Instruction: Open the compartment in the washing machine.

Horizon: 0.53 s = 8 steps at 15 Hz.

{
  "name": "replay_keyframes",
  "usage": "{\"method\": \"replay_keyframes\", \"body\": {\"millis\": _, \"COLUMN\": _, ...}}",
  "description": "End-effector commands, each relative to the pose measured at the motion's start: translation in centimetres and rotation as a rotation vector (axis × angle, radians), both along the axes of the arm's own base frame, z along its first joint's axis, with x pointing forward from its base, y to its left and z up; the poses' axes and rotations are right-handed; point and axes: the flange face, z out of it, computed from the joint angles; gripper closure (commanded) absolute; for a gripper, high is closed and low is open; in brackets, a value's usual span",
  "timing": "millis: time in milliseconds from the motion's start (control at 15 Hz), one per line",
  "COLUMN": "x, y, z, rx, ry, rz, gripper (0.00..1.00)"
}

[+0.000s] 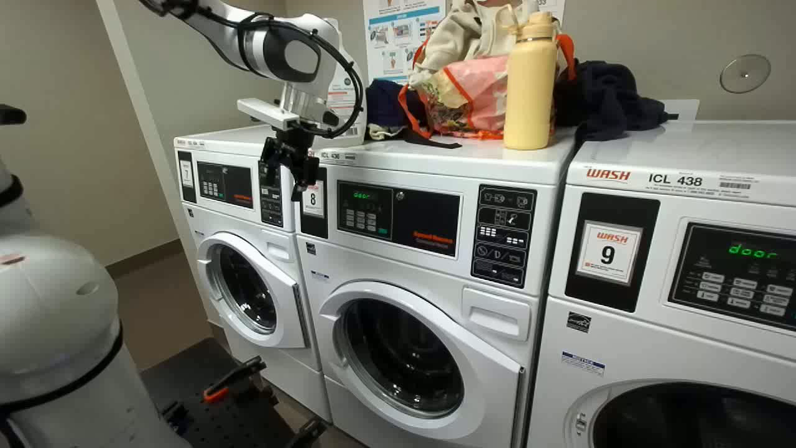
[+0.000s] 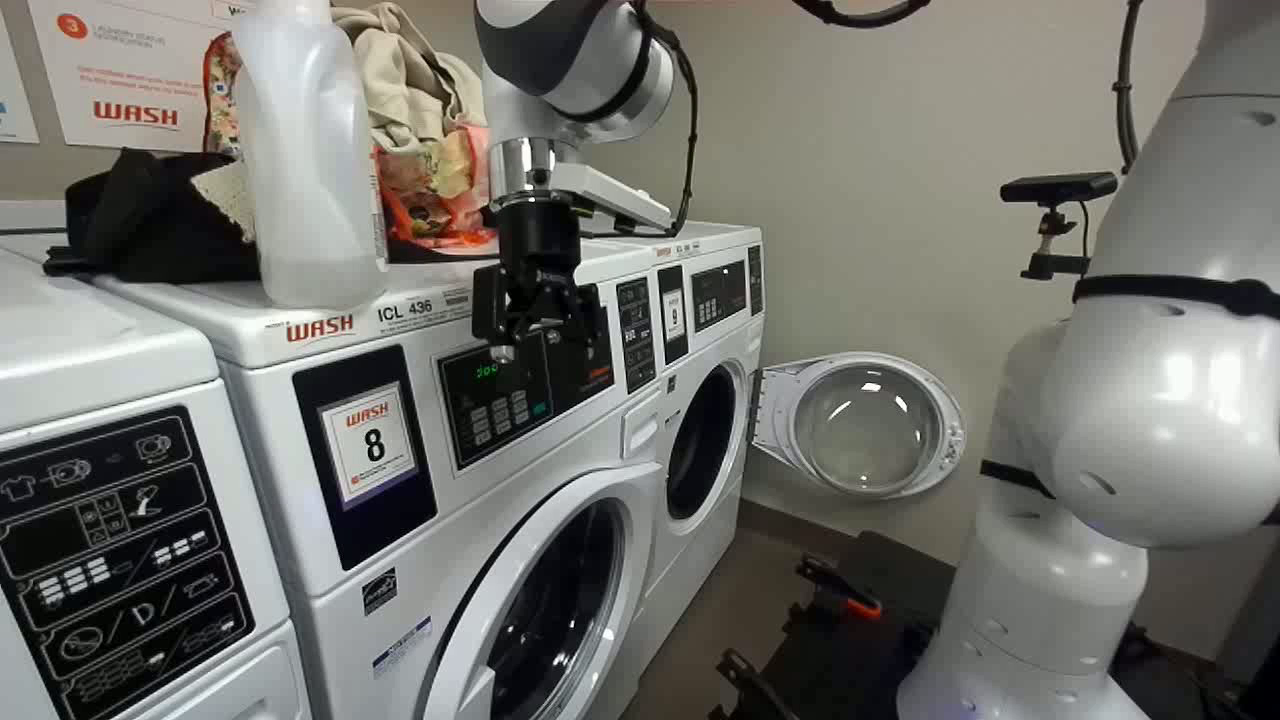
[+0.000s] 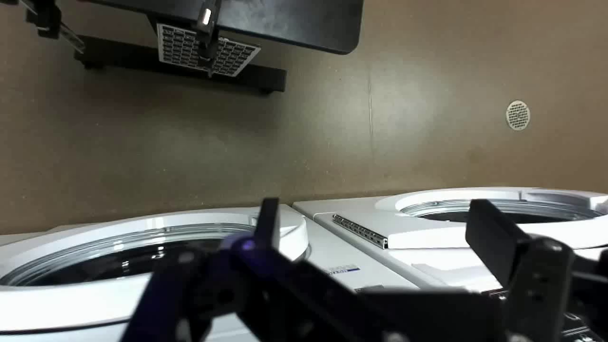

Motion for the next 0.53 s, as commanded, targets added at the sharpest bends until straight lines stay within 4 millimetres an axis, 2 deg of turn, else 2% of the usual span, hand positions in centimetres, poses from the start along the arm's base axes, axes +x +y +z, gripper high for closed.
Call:
{"method": "replay_keyframes", "body": {"millis": 0, "x": 0.0, "y": 0.0, "z": 0.0, "rx": 0.000, "ry": 0.000, "rz": 0.000, "gripper": 0.00}}
{"method": "replay_keyframes", "body": {"millis": 200, "x": 0.0, "y": 0.0, "z": 0.0, "rx": 0.000, "ry": 0.000, "rz": 0.000, "gripper": 0.00}}
{"method": "replay_keyframes", "body": {"millis": 467, "x": 0.2, "y": -1.9, "z": -1.2, "rx": -0.021, "ry": -0.011, "rz": -0.130, "gripper": 0.00}}
